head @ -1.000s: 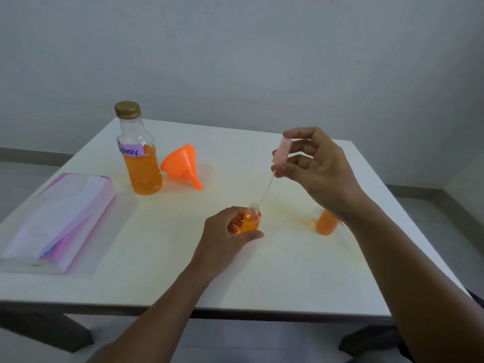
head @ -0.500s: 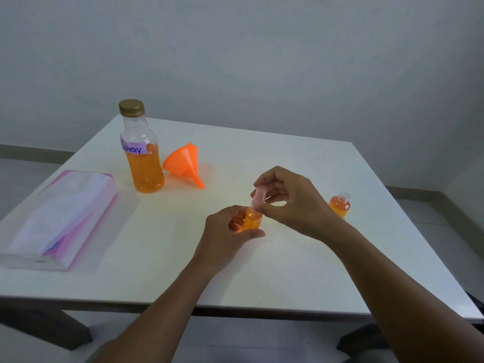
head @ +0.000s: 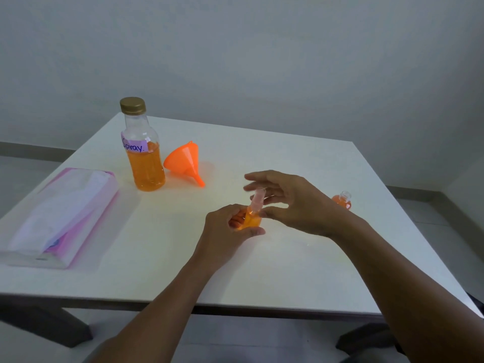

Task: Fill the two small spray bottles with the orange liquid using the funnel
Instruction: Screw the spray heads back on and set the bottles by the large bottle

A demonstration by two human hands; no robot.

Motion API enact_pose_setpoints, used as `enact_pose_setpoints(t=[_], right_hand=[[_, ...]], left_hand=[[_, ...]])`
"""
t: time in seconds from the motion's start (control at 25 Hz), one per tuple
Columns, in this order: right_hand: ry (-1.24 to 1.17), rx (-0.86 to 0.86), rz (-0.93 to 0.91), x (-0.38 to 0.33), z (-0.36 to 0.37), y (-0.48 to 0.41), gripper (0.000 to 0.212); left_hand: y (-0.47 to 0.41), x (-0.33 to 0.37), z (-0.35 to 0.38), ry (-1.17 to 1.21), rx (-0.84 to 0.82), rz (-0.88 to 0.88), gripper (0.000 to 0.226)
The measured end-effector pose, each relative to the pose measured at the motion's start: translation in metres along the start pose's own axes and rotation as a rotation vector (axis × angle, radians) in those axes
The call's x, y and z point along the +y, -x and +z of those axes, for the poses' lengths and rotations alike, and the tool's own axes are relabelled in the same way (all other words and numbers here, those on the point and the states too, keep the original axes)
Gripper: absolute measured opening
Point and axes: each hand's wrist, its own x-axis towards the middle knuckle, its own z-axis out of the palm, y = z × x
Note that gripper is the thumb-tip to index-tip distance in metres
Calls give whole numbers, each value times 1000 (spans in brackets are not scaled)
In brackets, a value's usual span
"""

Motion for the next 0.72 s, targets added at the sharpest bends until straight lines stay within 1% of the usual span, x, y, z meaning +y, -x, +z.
enact_pose_setpoints(t=[0.16,0.24,0.4,0.48,0.56,0.6,0.64,0.72], right_hand=[[87,83,34,1,-9,7,69],[105,100,-6,1,-12,6,67],[90,63,-101,1,0,0,51],[87,132,-43,2,-1,0,45],[115,194,40,3,-9,1,60],[125,190,42,4,-13,2,66],[109,170,25,5,-16,3,66],[70,120,-31,6,-18,3,54]], left_hand=[[0,-1,1,-16,-13,2,39],[-1,-2,1,-21,-7,6,40],[0,0,0,15,5,9,38],[1,1,0,54,24,20,38],[0,1,-2,56,56,59,37],[-1,1,-2,43,64,82,37],[-1,1,-3,28,67,106,38],[-1,1,-3,2,59,149,37]])
